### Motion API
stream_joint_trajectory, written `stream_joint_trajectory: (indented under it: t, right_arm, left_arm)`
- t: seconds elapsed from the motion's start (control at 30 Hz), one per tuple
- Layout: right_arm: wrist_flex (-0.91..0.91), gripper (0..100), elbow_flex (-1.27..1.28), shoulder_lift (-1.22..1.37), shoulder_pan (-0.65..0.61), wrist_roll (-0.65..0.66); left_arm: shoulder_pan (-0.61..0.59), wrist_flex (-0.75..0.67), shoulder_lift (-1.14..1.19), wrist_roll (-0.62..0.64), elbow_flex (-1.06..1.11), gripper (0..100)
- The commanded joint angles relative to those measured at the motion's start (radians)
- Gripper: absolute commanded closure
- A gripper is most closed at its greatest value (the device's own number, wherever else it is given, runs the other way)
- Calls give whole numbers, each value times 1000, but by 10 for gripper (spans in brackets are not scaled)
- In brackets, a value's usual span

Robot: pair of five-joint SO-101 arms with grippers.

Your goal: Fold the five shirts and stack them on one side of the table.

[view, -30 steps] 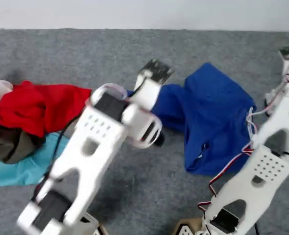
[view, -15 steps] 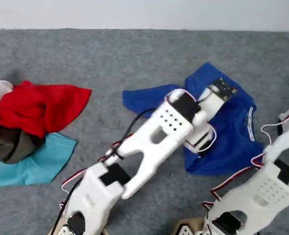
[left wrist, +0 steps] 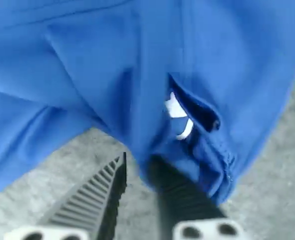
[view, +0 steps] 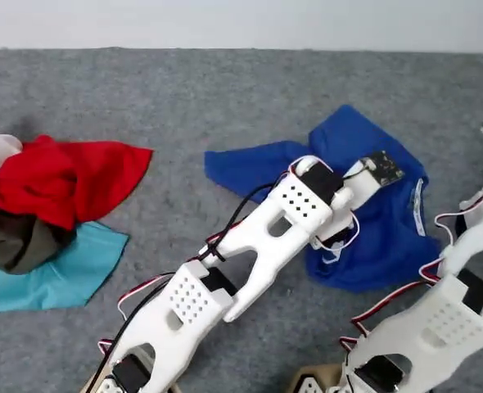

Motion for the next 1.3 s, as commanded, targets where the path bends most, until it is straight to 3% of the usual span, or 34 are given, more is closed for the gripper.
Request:
stream_joint_trajectory:
  t: [0.0, 0.2, 0.33, 0.53, 0.8, 0.97, 1.1, 1.27]
  right_arm:
    - [39, 779, -3, -56, 5, 5]
    - [39, 779, -3, -56, 10, 8]
    - [39, 779, -3, -56, 8, 9]
    - [41, 779, -3, -56, -16, 11]
    - [44, 775, -3, -65, -90, 11]
    - [45, 775, -2, -67, -165, 38]
    - [47, 775, -2, -67, -252, 52]
    - [47, 775, 49, -67, -369, 51]
  left_arm:
    - [-9, 32, -14, -52, -31, 987]
    - [-28, 34, -63, -48, -15, 988]
    - [-77, 34, -207, -48, 107, 988]
    - [-158, 34, -522, -52, 524, 988]
    - [-157, 32, -848, -57, 1112, 984]
    - [-196, 32, -879, -44, 1178, 904]
    - [-275, 32, -884, 69, 1176, 788]
    - [-348, 34, -884, 81, 1176, 761]
